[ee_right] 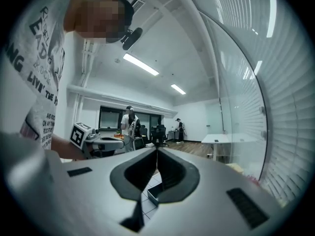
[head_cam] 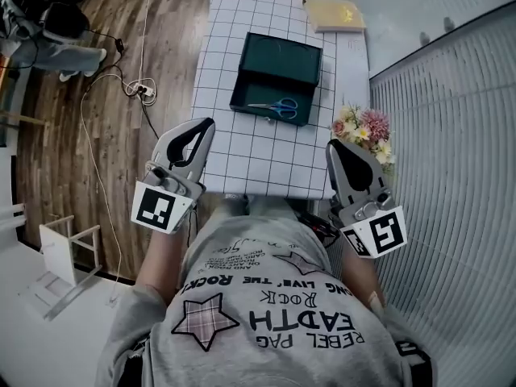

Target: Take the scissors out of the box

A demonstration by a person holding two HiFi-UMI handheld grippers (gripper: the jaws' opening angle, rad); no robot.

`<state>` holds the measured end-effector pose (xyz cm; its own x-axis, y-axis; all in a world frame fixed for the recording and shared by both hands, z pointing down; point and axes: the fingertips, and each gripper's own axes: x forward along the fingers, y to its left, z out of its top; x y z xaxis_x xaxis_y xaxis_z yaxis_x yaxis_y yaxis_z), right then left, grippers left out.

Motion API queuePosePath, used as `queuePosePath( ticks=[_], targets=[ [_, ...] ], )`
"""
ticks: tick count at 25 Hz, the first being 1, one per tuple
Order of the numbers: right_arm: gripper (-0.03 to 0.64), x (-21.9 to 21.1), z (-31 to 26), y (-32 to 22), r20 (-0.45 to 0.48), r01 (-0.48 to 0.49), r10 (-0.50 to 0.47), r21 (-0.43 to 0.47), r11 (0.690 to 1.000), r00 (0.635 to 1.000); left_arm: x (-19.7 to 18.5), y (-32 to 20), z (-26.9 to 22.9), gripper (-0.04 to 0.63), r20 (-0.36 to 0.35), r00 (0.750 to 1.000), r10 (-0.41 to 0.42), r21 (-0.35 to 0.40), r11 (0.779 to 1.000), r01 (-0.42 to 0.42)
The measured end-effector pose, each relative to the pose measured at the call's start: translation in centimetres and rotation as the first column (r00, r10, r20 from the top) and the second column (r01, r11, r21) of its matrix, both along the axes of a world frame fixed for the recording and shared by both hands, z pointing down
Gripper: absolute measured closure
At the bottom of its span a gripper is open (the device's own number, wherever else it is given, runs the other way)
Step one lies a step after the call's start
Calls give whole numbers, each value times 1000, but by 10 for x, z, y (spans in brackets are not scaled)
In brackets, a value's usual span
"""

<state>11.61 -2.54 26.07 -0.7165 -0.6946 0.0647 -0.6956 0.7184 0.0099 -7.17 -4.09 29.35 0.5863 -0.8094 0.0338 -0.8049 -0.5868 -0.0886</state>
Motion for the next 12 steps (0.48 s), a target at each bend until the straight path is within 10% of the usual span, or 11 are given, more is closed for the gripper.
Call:
queuePosePath(
  ticks=[12],
  targets=[
    [604, -19, 13, -29, -18, 107, -107, -21, 994, 994, 0, -38, 12, 586, -4, 996, -92, -42, 995, 92]
  ],
)
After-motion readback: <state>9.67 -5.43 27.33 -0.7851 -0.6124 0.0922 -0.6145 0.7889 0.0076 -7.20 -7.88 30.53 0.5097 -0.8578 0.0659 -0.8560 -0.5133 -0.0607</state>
